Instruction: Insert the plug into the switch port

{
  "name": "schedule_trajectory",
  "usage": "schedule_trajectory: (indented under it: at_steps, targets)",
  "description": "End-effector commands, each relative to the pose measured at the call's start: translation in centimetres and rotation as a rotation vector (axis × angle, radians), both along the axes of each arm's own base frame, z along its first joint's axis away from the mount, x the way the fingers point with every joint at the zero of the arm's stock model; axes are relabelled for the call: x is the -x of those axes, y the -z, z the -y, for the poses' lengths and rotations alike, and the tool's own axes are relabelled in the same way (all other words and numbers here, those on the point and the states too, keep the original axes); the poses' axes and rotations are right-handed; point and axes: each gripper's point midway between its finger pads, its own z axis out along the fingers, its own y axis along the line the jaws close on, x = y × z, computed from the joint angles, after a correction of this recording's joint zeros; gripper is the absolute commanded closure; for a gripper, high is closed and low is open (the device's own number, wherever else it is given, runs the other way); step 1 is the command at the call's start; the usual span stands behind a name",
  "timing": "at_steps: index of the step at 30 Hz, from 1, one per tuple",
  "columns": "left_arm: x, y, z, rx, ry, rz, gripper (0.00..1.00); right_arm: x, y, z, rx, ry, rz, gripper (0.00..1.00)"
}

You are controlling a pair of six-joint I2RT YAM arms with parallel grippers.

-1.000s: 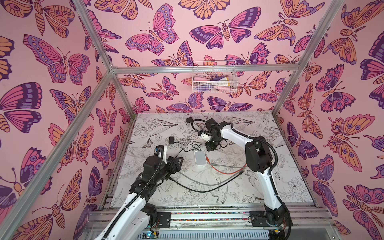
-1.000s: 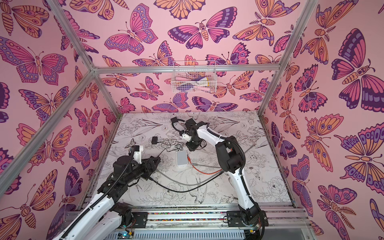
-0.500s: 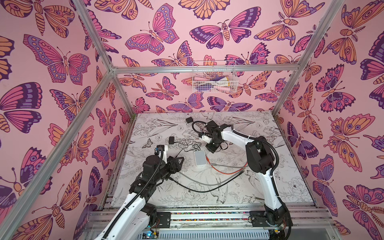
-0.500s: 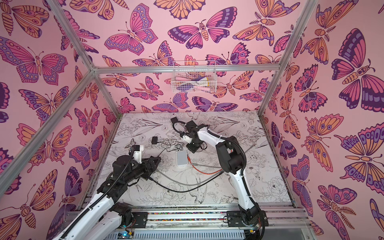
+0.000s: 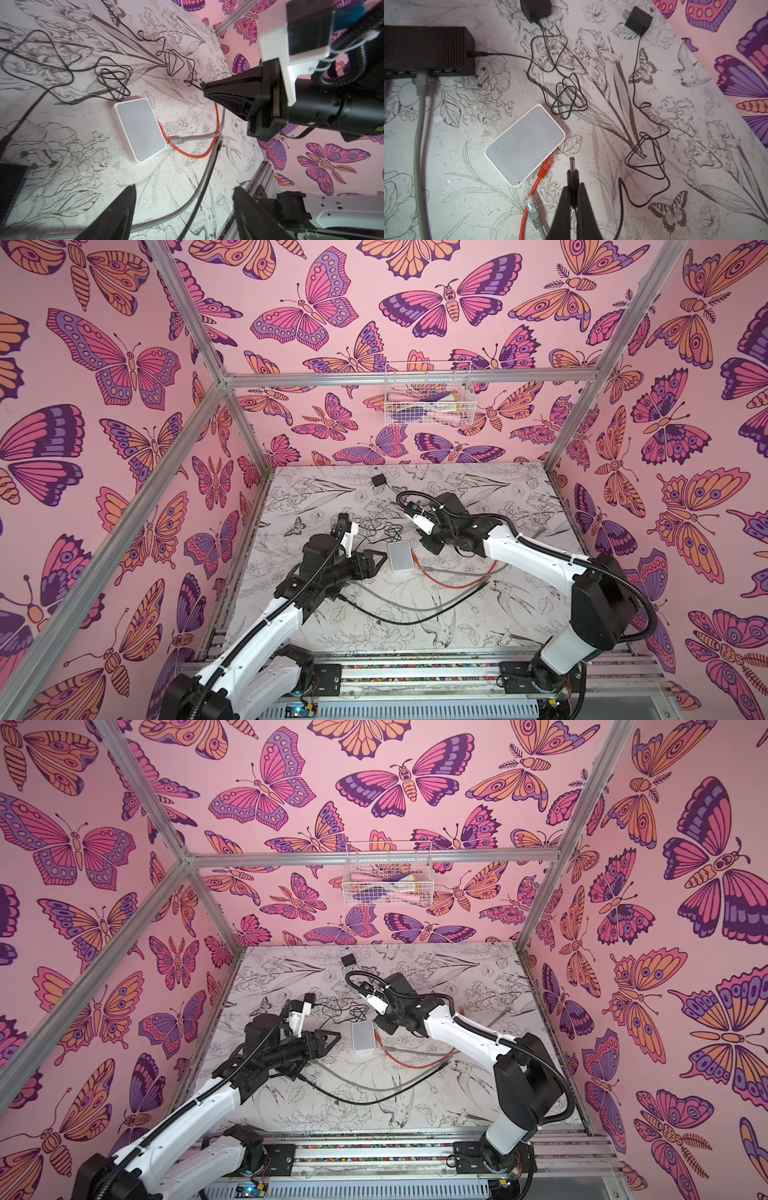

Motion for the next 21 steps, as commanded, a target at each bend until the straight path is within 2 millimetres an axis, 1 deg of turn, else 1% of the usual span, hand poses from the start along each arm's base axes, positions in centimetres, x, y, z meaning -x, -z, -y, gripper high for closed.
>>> schedule_trajectory:
  at_steps: [1, 3, 4, 11, 17, 21]
  targets:
    - [-0.4, -2.6, 1.9, 0.071, 0.061, 0.053, 0.26, 0.9, -0.1, -1.1, -0.036, -0.062, 0.045, 1.00]
    - [-0.6, -2.6, 2.5, 0.074, 0.076, 0.047, 0.27, 1.6, 0.6, -1.4, -0.034, -0.093, 0.052, 1.00]
    - [-0.7, -2.6, 2.8, 0.076, 0.081, 0.044, 0.28, 2.0, -0.6, -1.4, -0.056, -0.105, 0.081, 1.00]
    - [-1.1, -2.0, 4.3, 0.064, 0.117, 0.023, 0.35, 3.7, -0.6, -2.0, -0.056, -0.185, 0.123, 1.00]
    - [-1.4, -1.1, 5.1, 0.049, 0.134, -0.001, 0.44, 4.8, -0.9, -2.3, -0.052, -0.239, 0.167, 1.00]
    - [-1.6, -0.9, 5.6, 0.046, 0.142, -0.006, 0.49, 5.5, -0.9, -2.5, -0.042, -0.269, 0.179, 1.00]
